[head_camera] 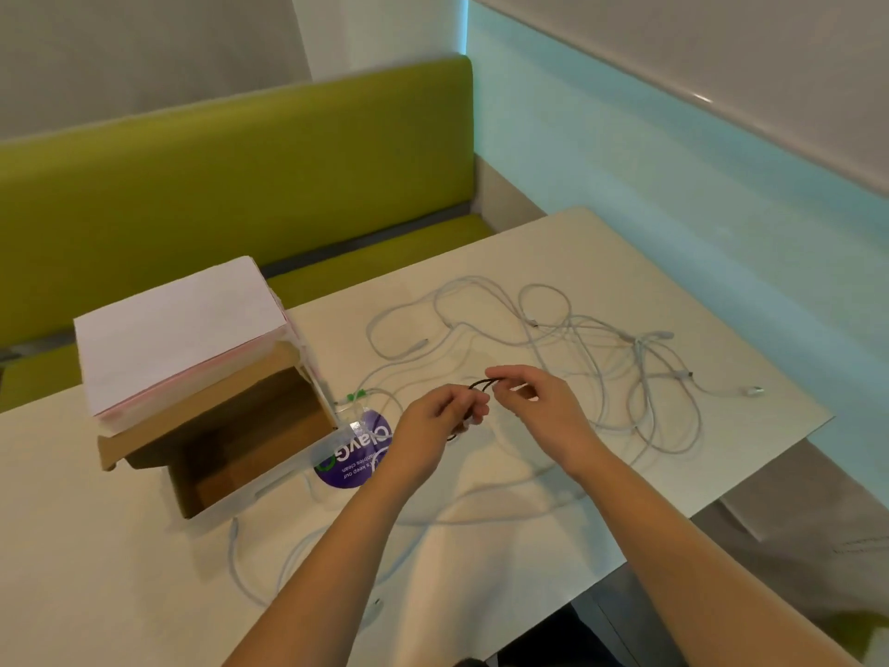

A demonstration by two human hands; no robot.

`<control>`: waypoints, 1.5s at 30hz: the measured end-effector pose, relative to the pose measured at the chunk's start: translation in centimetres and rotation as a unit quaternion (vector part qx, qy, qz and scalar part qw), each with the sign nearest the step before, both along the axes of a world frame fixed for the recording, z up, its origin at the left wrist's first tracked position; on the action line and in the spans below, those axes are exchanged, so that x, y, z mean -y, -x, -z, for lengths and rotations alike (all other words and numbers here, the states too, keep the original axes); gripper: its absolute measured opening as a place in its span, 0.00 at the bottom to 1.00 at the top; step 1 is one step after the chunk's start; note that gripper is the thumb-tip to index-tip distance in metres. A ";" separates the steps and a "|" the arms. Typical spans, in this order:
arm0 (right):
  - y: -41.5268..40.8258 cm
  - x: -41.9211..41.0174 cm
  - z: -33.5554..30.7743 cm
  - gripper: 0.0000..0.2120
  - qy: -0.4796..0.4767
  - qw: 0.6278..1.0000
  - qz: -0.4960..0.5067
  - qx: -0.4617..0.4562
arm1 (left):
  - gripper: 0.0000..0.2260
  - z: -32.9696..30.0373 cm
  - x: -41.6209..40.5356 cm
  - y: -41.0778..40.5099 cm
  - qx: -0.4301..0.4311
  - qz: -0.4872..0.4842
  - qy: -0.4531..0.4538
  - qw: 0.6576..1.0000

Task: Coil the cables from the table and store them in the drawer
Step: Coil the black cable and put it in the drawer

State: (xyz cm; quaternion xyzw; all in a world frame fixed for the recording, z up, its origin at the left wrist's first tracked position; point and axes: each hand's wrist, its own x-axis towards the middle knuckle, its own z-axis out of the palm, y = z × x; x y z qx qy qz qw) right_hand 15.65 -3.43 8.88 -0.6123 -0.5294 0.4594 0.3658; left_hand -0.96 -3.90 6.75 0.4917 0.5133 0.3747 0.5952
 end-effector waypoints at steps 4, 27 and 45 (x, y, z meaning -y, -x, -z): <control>0.8 -0.6 -1.1 0.09 -0.047 0.999 0.004 0.007 | 0.14 -2.2 -0.8 0.2 0.081 -0.012 0.030 0.996; 2.4 -0.6 -3.9 0.11 -0.064 0.960 -0.113 0.249 | 0.12 -6.4 -3.8 -0.5 0.079 -0.146 -0.041 0.985; -0.2 -2.5 -7.8 0.07 -0.009 0.998 -0.054 -0.020 | 0.12 -5.2 -2.0 0.9 0.048 0.019 -0.035 0.998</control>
